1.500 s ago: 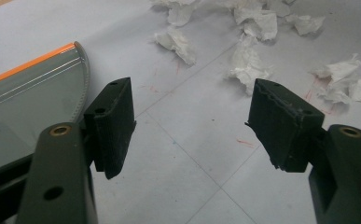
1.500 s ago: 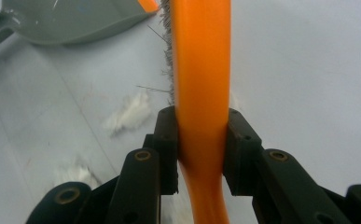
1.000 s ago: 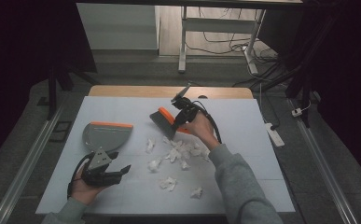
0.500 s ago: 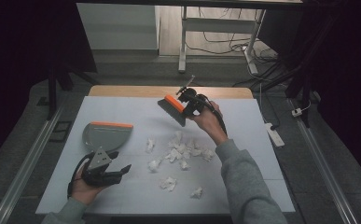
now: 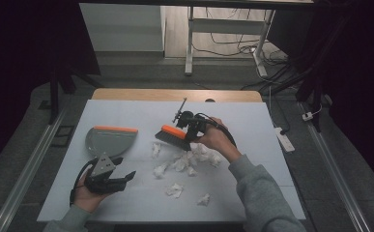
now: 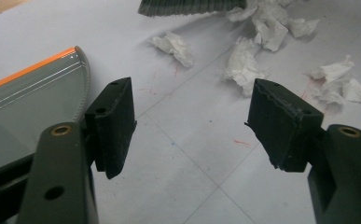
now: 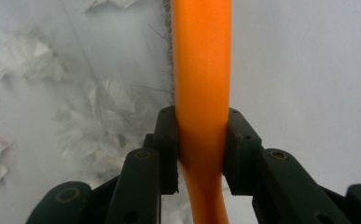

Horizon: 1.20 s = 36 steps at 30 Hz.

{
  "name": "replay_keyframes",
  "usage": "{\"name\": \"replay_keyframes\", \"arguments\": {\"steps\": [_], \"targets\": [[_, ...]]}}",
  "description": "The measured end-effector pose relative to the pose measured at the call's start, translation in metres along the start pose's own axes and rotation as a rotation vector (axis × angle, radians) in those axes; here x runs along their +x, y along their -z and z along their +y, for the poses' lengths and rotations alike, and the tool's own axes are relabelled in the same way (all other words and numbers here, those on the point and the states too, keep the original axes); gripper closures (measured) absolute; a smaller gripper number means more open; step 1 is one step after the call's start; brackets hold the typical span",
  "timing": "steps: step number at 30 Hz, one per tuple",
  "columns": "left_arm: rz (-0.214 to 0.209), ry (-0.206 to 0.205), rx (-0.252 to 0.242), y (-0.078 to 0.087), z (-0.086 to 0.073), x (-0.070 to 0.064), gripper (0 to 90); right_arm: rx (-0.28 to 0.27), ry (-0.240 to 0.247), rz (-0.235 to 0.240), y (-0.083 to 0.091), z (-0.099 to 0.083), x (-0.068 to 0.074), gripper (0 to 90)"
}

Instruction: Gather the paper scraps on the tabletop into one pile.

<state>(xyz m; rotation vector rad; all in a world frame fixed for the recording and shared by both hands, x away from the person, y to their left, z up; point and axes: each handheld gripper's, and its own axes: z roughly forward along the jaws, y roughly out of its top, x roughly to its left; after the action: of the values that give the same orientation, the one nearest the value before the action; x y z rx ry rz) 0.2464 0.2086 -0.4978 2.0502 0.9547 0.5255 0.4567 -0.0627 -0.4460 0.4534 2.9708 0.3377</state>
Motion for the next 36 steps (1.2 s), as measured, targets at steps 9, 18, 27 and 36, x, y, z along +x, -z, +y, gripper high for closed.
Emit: {"name": "replay_keyframes", "arguments": {"steps": [9, 18, 27, 36], "targets": [[0.011, 0.013, -0.002, 0.001, -0.001, 0.003, 32.9, -0.214, -0.094, 0.007, 0.038, 0.003, 0.003, 70.2], [0.022, 0.017, -0.005, 0.002, -0.003, 0.003, 32.9, -0.222, -0.184, 0.184, 0.018, 0.032, 0.032, 70.2], [0.024, 0.013, -0.004, 0.003, -0.003, 0.002, 32.9, -0.111, -0.199, 0.212, -0.028, 0.059, 0.048, 70.2], [0.017, 0.011, -0.004, 0.002, -0.003, 0.002, 32.9, -0.058, -0.336, 0.162, -0.02, 0.018, 0.013, 70.1]]}}
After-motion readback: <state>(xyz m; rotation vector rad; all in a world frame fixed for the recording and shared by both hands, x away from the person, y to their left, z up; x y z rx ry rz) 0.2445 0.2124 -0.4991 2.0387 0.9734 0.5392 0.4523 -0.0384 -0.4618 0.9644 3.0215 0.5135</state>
